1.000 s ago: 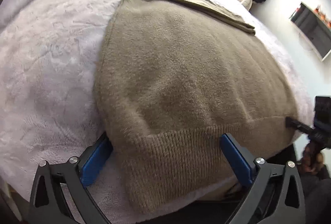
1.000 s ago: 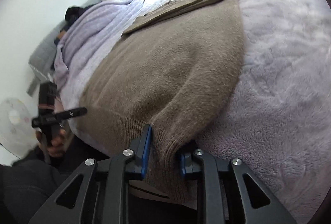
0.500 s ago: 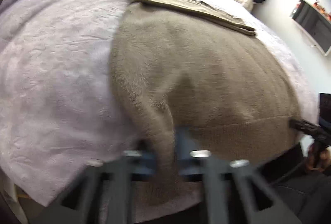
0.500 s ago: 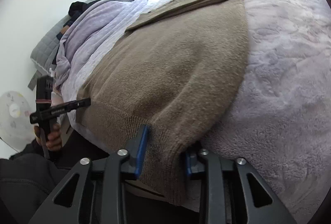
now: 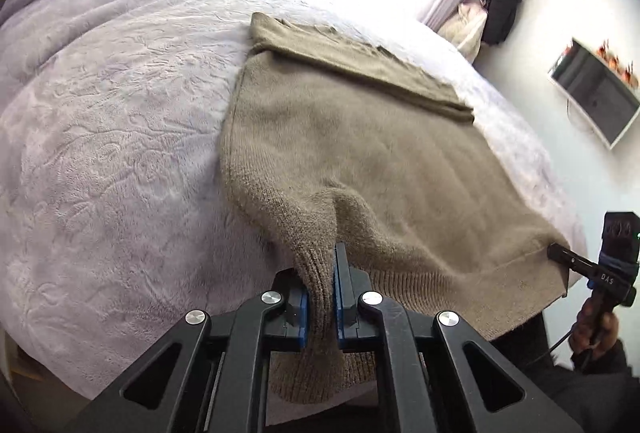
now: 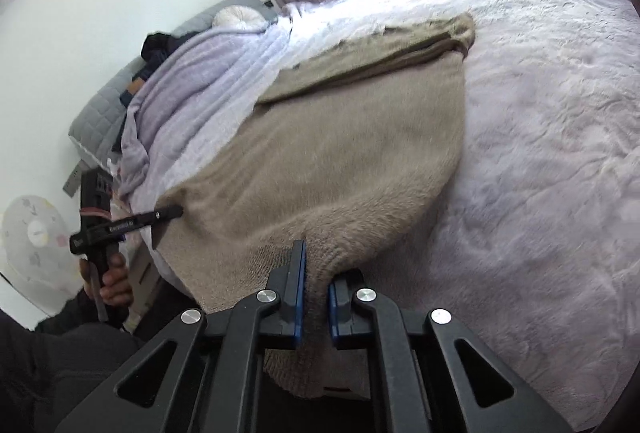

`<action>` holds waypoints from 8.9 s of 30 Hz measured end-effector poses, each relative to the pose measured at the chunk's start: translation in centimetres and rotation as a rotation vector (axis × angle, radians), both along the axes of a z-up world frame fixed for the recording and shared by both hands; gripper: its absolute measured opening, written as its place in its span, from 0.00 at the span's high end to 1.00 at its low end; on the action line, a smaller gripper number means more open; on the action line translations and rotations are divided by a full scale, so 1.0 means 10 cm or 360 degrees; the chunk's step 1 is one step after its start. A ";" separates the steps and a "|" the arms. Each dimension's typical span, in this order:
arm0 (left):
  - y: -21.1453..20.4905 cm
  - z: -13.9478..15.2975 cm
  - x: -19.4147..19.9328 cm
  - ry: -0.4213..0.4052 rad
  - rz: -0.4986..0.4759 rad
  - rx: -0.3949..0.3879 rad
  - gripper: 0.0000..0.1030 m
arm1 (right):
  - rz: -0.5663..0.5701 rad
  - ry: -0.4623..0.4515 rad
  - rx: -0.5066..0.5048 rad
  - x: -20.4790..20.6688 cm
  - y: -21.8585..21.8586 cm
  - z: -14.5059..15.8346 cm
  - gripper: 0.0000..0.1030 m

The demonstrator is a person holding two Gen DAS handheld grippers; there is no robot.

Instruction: Fold small clothes

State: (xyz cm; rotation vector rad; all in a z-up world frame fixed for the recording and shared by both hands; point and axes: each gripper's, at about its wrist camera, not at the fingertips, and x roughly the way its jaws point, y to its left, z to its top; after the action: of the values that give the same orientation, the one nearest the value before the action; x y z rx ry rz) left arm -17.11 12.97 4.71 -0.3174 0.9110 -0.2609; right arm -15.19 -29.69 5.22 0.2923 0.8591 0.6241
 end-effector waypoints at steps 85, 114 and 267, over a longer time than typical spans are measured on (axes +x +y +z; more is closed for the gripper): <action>0.27 0.07 3.77 0.0339 0.0198 -0.0370 0.06 | -0.0610 0.0455 0.0230 3.95 -0.22 -0.16 0.52; 0.04 -0.05 4.17 0.0404 0.0279 0.0039 0.03 | -0.0179 0.0105 -0.0529 3.98 0.64 0.15 0.29; 0.14 -0.21 3.39 0.0397 -0.0200 -0.0041 0.74 | -0.0085 0.0234 -0.0284 3.51 0.36 -0.42 0.70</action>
State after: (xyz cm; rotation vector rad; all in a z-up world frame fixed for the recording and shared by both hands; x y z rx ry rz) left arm 16.75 14.32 2.65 -0.3217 1.1763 -0.3546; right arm 19.92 -26.11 0.98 0.2006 1.0380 0.4765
